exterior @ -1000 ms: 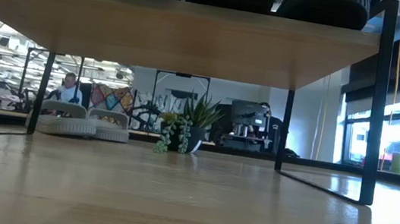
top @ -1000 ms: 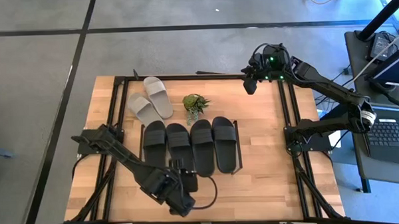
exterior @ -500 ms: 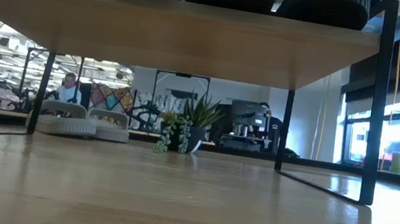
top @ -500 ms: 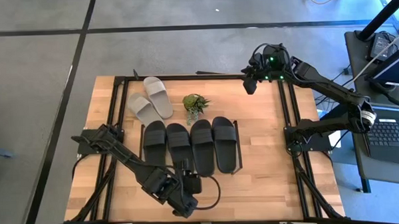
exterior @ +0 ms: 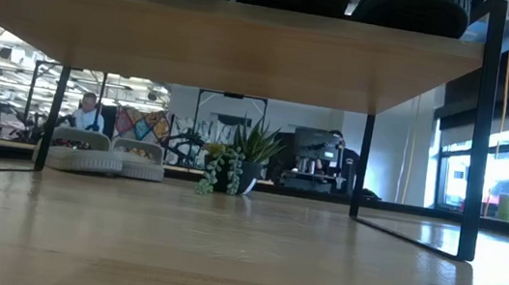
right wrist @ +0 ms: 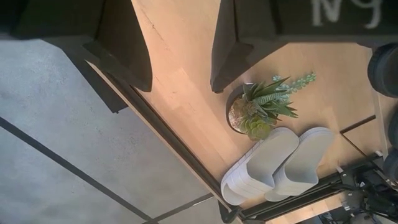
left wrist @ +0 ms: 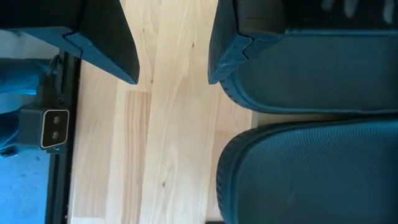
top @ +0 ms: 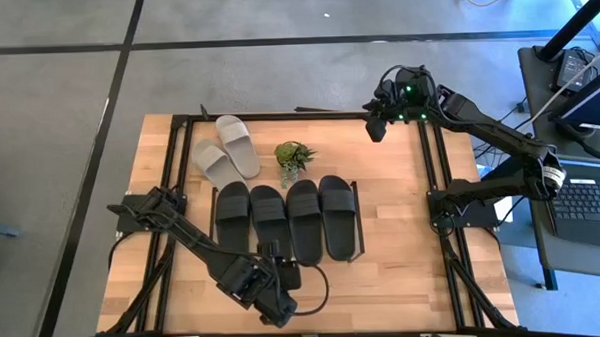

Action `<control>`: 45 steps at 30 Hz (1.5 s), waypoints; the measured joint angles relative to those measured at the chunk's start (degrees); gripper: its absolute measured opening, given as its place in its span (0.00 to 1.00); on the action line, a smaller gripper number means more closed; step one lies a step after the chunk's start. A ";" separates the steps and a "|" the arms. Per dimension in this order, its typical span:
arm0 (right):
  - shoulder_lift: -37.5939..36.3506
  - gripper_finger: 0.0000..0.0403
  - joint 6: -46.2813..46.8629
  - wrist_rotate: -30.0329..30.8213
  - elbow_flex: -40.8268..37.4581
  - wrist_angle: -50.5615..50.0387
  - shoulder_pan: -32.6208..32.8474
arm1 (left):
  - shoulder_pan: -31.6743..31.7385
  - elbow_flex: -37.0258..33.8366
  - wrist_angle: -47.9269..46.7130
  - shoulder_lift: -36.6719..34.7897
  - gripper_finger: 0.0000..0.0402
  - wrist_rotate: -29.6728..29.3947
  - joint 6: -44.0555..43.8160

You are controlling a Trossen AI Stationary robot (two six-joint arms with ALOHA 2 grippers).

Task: Pick and place slides into the shelf
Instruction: Adjust the black slides on the shelf

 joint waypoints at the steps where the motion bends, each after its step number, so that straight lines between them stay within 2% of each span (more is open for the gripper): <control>1: 0.01 0.41 0.00 0.00 0.00 0.00 0.00 | 0.00 -0.20 -0.03 0.00 0.45 0.10 -0.11; 15: 0.00 0.41 0.07 0.00 0.00 0.00 0.00 | -0.61 -0.31 -7.38 0.00 0.45 0.68 -8.56; 34: 0.00 0.41 0.03 0.00 0.00 0.00 0.00 | -1.23 -0.31 -7.54 -1.38 0.45 6.13 -10.11; 36: 0.00 0.41 0.02 0.00 0.00 0.00 0.00 | -1.87 -0.31 -7.53 -3.12 0.45 4.37 -12.36; 41: 0.00 0.41 -0.07 0.02 0.00 0.02 0.02 | -2.45 -0.27 -7.27 -9.85 0.45 -5.70 -21.60; 45: 0.00 0.41 -0.20 0.00 0.00 0.04 0.00 | -1.02 -0.23 -7.44 -14.06 0.45 -7.67 -23.34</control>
